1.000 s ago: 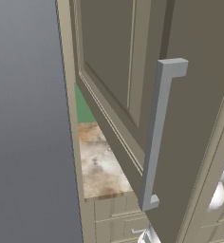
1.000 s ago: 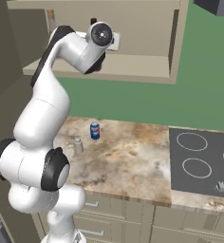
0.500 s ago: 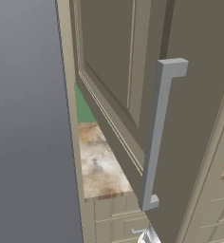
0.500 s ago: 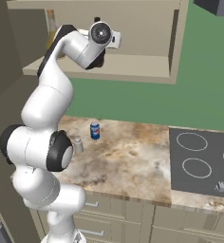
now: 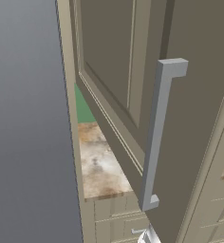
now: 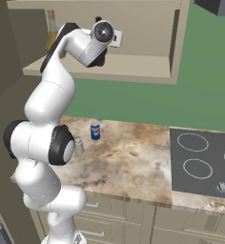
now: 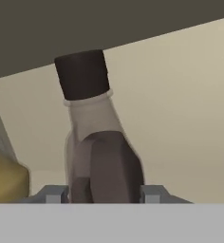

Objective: Pick the syrup bottle and shaker from the counter and place them in the cabinet.

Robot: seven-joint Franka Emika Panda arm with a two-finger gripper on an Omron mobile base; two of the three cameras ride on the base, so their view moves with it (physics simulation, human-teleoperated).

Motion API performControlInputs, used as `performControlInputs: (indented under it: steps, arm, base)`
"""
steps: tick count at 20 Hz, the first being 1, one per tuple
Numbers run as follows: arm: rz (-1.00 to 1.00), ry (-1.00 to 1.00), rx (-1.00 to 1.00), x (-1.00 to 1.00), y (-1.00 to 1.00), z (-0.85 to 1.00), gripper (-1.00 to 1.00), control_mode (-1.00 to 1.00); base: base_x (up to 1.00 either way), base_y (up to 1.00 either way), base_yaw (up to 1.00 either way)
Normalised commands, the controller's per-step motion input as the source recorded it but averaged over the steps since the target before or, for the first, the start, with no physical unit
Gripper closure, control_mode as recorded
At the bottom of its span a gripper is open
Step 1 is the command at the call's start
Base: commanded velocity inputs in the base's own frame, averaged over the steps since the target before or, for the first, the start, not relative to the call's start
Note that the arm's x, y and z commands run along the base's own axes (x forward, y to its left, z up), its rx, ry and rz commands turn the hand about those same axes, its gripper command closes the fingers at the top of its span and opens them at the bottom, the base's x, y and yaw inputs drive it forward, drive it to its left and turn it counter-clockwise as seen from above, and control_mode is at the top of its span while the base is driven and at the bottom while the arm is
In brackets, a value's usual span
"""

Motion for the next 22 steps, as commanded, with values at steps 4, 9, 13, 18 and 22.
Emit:
performControlInputs:
  steps: [4,9,13,18,22]
  arm:
    - [0.06,-0.06,-0.06,0.04,0.01,-0.31,1.0,-1.0]
    - [0.03,-0.03,-0.06,0.05,0.02,-0.17,1.0,-1.0]
    - [0.0,0.01,-0.02,0.02,0.0,0.0,1.0,-1.0]
    - [0.0,0.01,0.0,0.03,0.0,0.0,-1.0,-1.0]
    - [-0.02,0.02,0.0,0.0,0.0,0.03,-1.0,-1.0]
  base:
    - [0.0,0.0,0.0]
    - [0.0,0.0,0.0]
    - [0.0,0.0,0.0]
    - [0.0,0.0,0.0]
    - [0.0,0.0,0.0]
